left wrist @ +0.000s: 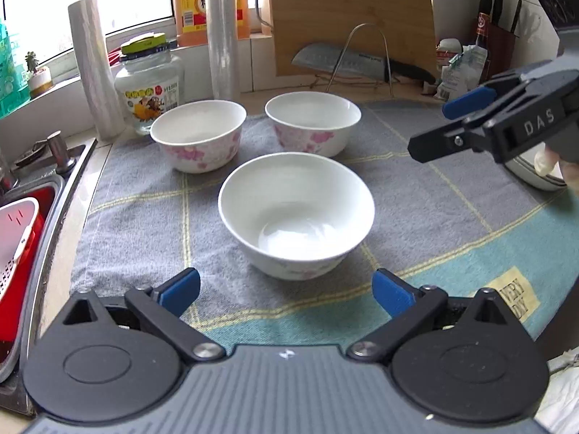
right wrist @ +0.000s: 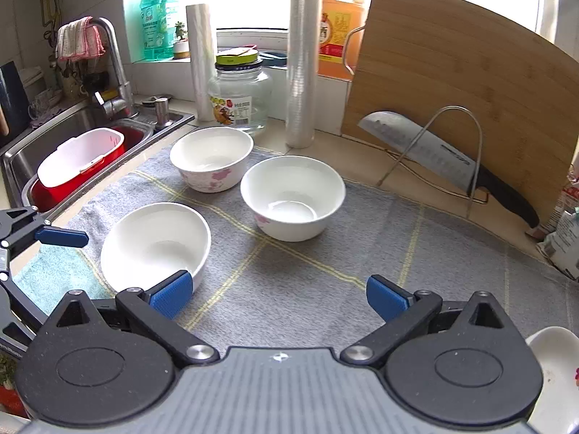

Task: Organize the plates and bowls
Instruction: 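Move the right gripper to the plain white bowl on the towel, then close the right gripper on the rim of the white bowl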

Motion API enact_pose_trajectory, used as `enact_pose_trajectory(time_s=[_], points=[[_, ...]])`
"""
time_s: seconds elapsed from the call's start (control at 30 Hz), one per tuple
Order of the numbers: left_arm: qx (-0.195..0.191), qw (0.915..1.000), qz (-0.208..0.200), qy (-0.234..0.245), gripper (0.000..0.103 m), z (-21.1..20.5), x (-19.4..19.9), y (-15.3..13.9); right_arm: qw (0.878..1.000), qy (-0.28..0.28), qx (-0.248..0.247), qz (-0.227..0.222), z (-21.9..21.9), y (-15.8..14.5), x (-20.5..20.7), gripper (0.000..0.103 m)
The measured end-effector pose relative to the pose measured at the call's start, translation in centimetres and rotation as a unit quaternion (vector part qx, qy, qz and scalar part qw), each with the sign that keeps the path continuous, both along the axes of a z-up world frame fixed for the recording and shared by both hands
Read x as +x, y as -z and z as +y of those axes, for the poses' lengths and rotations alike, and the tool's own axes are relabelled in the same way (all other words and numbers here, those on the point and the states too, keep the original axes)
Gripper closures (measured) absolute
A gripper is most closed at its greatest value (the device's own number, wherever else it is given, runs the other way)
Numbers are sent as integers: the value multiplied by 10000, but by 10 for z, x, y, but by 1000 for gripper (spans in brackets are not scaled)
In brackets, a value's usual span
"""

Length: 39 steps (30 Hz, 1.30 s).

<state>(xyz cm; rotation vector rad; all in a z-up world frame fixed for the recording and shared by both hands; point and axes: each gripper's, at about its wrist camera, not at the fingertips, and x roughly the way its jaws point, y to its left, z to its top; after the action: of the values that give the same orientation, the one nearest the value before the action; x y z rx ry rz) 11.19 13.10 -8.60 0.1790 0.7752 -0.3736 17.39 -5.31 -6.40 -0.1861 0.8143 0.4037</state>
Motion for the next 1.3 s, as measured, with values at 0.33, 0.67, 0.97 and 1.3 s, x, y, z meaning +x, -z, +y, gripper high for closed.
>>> enact_pose_trajectory(time_s=[0.33, 0.67, 0.97, 1.3], points=[[124, 9984, 104, 548, 2, 0, 27, 27, 9993, -141, -221, 273, 40, 13, 10, 0], [20, 9981, 18, 608, 0, 6, 28, 31, 9975, -453, -284, 460, 57, 23, 23, 0], [230, 9951, -123, 958, 3, 3, 30, 21, 9949, -707, -112, 717, 68, 32, 34, 0], [438, 9872, -555, 1430, 14, -3, 24, 9, 9923, -847, 79, 900, 74, 34, 40, 18]])
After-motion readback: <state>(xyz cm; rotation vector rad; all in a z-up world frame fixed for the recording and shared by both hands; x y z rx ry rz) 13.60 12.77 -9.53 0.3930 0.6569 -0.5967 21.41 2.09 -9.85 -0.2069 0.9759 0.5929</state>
